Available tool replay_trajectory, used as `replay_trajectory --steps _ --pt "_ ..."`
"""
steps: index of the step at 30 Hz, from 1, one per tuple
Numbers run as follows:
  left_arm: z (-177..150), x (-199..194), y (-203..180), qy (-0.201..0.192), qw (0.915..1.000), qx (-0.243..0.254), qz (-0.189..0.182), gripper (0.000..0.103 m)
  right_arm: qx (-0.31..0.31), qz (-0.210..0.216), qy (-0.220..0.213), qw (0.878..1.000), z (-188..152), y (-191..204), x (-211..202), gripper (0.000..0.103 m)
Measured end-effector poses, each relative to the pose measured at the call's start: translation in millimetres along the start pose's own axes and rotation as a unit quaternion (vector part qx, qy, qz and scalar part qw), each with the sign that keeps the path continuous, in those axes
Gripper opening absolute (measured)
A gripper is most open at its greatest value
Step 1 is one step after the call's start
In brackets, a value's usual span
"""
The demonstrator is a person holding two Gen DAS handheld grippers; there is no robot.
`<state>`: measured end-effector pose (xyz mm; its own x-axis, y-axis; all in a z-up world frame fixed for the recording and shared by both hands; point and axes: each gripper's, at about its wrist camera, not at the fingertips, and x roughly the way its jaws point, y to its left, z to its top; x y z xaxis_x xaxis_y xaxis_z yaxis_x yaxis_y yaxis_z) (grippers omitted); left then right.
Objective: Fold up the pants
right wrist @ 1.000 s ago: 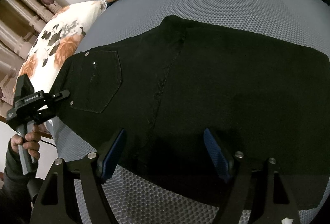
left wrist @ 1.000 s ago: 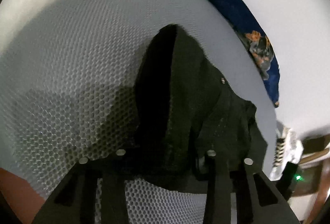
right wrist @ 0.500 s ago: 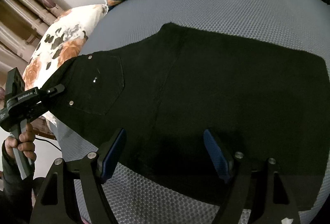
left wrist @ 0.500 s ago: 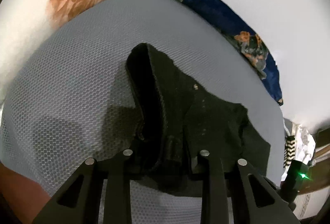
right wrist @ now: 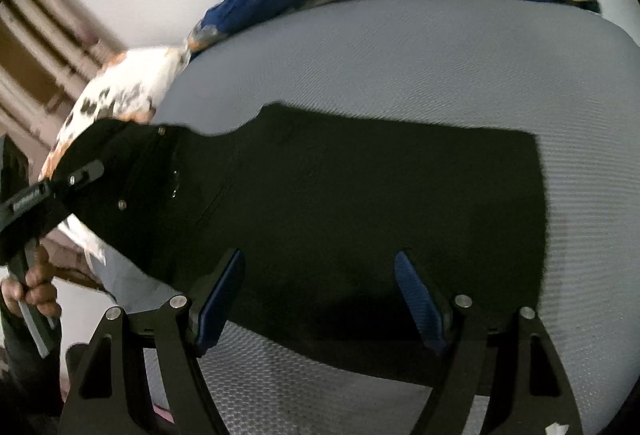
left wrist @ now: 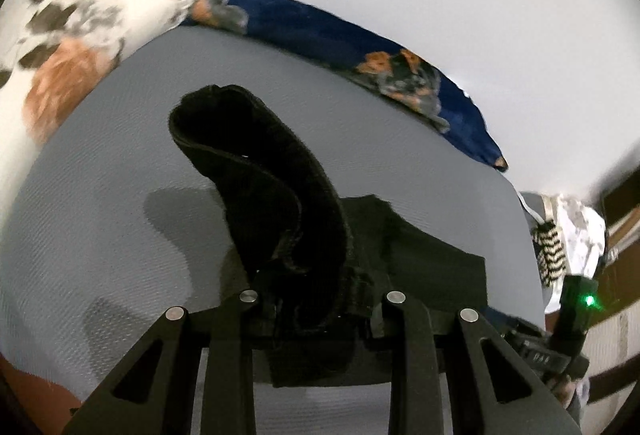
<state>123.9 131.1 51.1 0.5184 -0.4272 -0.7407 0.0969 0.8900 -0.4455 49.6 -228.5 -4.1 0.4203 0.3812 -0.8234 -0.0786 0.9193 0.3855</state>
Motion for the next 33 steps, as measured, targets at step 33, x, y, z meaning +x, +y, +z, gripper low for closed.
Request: replay_trajectory --steps 33 --pt "-99 157 -210 0.169 0.9653 0.182 -0.081 0.03 0.139 0.001 -0.083 0.987 -7 -114 -47 0.076"
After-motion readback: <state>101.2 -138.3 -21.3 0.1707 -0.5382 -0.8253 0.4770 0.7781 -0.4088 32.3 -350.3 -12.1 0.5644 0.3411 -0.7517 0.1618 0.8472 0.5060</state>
